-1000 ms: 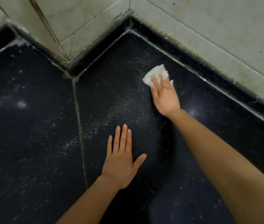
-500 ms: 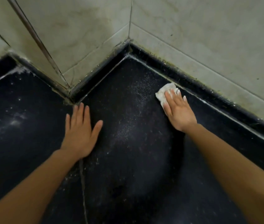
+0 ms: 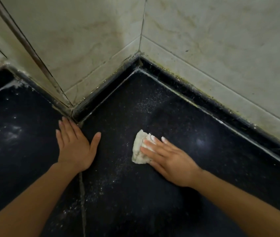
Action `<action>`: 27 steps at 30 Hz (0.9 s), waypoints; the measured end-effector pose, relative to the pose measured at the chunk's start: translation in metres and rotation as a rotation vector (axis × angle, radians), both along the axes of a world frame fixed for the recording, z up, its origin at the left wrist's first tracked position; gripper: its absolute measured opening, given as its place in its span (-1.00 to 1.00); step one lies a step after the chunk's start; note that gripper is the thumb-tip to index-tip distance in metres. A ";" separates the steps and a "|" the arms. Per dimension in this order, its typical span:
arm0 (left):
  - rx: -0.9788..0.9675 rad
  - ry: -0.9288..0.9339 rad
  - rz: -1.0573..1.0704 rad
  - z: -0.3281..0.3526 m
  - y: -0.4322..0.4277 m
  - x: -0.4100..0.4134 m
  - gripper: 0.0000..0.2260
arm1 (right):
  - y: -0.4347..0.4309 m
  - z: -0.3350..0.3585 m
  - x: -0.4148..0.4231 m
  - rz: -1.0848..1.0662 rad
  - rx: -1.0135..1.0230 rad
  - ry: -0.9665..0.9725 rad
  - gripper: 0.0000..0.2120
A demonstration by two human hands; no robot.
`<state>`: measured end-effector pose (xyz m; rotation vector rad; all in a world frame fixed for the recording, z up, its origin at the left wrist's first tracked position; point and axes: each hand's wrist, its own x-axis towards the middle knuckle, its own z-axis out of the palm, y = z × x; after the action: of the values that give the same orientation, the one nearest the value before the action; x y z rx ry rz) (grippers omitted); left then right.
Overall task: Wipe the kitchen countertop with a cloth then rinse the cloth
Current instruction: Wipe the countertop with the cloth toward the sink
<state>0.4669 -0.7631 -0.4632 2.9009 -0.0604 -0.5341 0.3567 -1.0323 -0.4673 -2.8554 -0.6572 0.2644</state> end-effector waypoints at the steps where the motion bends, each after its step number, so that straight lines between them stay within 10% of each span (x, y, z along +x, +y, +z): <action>1: 0.002 0.019 -0.006 0.000 0.000 0.001 -0.14 | -0.011 -0.001 0.008 0.005 -0.039 -0.036 -0.58; 9: -0.006 0.107 -0.018 0.004 0.001 0.004 -0.13 | -0.037 -0.006 0.111 -0.757 0.063 -0.075 -0.53; 19: -0.025 0.154 -0.026 0.010 0.002 0.005 -0.13 | 0.012 0.002 0.055 -0.033 0.119 0.002 -0.57; 27: -0.023 0.151 -0.035 0.007 0.003 0.006 -0.12 | -0.045 -0.010 0.132 -0.634 0.142 -0.163 -0.57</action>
<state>0.4733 -0.7603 -0.4560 2.8319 -0.0951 -0.7507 0.4887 -1.0770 -0.4777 -2.7860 0.2166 -0.1119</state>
